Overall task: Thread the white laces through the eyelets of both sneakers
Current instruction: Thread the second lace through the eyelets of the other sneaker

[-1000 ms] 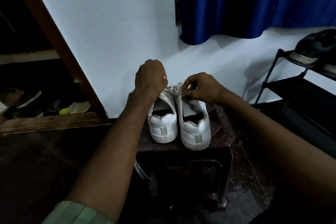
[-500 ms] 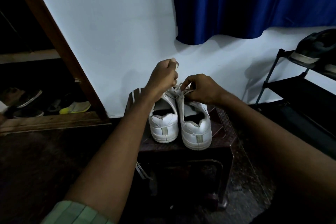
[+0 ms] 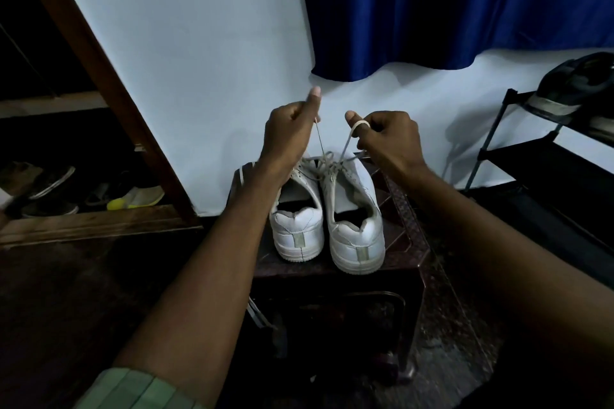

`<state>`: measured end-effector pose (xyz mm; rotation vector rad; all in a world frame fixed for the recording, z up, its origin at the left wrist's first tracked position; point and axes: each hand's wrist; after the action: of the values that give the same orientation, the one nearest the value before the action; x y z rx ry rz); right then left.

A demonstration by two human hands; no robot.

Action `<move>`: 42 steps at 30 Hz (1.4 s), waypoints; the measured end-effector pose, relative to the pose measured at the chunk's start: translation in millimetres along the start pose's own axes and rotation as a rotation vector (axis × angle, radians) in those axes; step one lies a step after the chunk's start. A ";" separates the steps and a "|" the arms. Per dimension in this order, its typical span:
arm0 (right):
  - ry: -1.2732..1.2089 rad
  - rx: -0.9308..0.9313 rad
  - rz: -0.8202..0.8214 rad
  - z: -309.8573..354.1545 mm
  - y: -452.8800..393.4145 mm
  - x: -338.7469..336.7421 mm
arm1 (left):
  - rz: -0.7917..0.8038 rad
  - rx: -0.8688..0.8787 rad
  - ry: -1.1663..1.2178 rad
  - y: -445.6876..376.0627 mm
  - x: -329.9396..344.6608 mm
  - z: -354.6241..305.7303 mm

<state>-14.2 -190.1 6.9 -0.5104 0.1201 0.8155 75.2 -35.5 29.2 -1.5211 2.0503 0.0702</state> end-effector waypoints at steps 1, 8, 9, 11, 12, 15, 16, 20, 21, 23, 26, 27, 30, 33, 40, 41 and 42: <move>-0.003 0.000 -0.003 2.1 1.3 -0.9 | 0.034 -0.063 0.108 -1.1 0.2 -0.3; -0.145 -0.106 0.056 11.0 4.9 -2.4 | 0.047 0.242 -0.712 1.6 7.8 13.7; -0.160 -0.141 0.056 10.0 3.6 -1.4 | 0.074 0.257 -0.768 1.6 7.9 16.0; -0.175 -0.192 0.042 9.0 1.1 1.2 | 0.098 0.274 -0.899 2.6 5.7 16.5; -0.194 -0.204 0.038 9.2 0.3 1.6 | 0.097 0.268 -0.962 2.4 4.2 16.4; -0.307 -0.163 0.074 11.0 1.1 2.0 | 0.149 0.185 -0.979 -1.9 0.3 16.7; -0.328 -0.142 0.099 10.4 1.5 2.5 | 0.185 0.138 -0.902 -3.1 -0.6 17.1; -0.294 -0.077 0.217 3.2 0.6 4.0 | 0.180 0.075 -0.370 -0.8 -1.3 14.3; -0.265 -0.042 0.254 0.4 -0.7 4.2 | 0.128 0.045 -0.245 0.3 -0.2 11.7; -0.130 0.043 0.341 -5.2 -3.1 5.4 | 0.078 -0.041 -0.051 0.7 0.8 6.2; 0.110 0.149 0.462 -11.2 -2.9 8.1 | 0.104 -0.143 0.173 -1.0 1.5 2.4; 0.142 0.172 0.485 -11.2 -2.3 8.4 | 0.091 -0.121 0.122 -1.8 0.9 3.0; 0.120 0.241 0.534 -10.1 -0.6 7.2 | 0.043 0.074 -0.484 -6.1 -3.0 12.8; 0.113 0.279 0.515 -10.0 -1.5 6.0 | 0.133 0.161 -0.873 -4.3 -8.6 16.3; 0.082 0.304 0.465 -15.7 -4.8 2.2 | 0.210 0.089 -0.710 -6.7 -12.2 16.3; 0.085 0.299 0.471 -15.7 -4.7 2.3 | 0.181 0.123 -0.667 -6.0 -12.1 15.5; 0.086 0.296 0.475 -15.6 -4.6 2.5 | 0.162 0.161 -0.642 -4.8 -11.6 14.8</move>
<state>-7.8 -198.6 -5.6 -0.2351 0.4469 1.2160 87.7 -21.7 23.8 -1.0505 1.6052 0.3935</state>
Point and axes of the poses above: each hand's wrist, its own y-axis away from the middle knuckle, its own x-axis out of the palm, z = x × y, and after that the axes turned 10 degrees about -y, right-handed
